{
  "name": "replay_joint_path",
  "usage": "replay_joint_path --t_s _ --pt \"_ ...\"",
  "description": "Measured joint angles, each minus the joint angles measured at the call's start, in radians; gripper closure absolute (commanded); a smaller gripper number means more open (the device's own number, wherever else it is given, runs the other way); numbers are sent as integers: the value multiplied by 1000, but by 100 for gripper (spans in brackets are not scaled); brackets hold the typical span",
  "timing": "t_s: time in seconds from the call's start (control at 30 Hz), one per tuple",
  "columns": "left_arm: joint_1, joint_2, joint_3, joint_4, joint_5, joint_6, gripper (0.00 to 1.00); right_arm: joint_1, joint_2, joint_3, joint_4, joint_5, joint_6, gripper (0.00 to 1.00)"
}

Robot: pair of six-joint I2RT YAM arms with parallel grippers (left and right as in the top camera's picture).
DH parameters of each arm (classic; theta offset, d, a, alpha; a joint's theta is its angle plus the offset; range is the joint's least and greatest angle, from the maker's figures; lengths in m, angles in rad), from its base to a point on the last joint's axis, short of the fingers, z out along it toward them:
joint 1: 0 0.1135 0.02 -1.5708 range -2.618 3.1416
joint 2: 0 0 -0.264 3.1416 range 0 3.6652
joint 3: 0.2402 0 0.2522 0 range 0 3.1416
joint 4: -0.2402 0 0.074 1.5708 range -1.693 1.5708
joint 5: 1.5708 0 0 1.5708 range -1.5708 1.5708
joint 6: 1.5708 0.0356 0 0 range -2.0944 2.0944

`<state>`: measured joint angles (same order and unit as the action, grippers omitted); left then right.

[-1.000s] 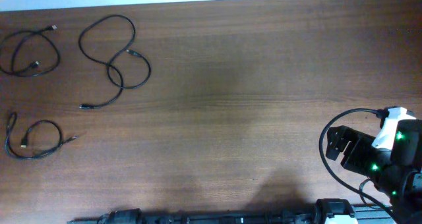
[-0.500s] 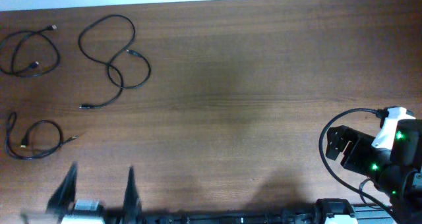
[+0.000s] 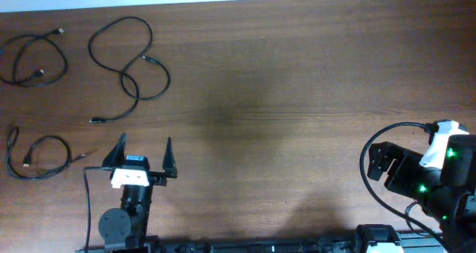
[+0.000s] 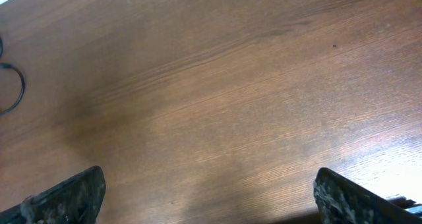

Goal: Untangle cables

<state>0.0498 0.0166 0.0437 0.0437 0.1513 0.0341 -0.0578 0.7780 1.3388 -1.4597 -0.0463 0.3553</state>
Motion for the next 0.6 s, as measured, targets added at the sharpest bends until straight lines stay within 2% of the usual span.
replay_joint_path --t_s 0.27,0.6 --pt "0 0 -27 -110 -89 -40 1 0 0 0 0 0 0 2" --pt "0 -1 -28 -122 -100 -39 1 0 0 0 0 0 0 2"
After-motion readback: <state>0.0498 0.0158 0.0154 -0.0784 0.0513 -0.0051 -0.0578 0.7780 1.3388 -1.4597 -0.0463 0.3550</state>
